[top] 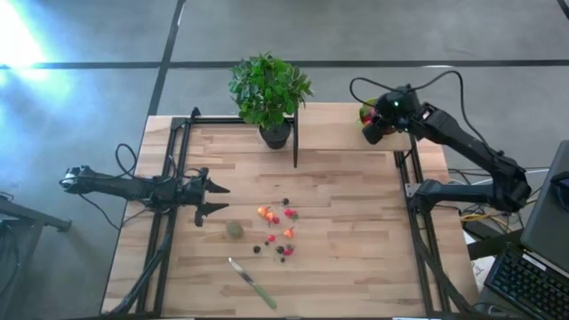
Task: Pick & Place Fruit
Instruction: Put the raspberry into the green strainer bowl on the shelf, then put the strawberry into the green strainer bowl on the shelf
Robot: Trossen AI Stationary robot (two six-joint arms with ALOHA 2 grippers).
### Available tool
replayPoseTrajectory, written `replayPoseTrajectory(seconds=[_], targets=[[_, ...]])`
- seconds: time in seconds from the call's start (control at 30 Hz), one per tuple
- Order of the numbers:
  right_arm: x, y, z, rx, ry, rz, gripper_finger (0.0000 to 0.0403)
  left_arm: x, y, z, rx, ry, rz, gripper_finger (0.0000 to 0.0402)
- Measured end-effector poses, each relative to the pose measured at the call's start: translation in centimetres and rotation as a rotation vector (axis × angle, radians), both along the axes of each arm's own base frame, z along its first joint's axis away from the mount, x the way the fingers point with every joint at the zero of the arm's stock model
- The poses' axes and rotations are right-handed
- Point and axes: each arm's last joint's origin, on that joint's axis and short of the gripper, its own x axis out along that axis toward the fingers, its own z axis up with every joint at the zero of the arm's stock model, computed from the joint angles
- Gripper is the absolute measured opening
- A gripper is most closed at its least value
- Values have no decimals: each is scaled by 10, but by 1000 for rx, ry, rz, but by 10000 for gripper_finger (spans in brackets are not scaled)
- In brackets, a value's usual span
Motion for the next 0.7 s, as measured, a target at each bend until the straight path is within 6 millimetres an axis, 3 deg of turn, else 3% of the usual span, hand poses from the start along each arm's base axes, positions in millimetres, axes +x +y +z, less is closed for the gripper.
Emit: replayPoseTrajectory(seconds=[0.7], targets=[[3, 1, 4, -6, -20, 10, 199, 0, 0, 0, 0, -1, 0, 229]])
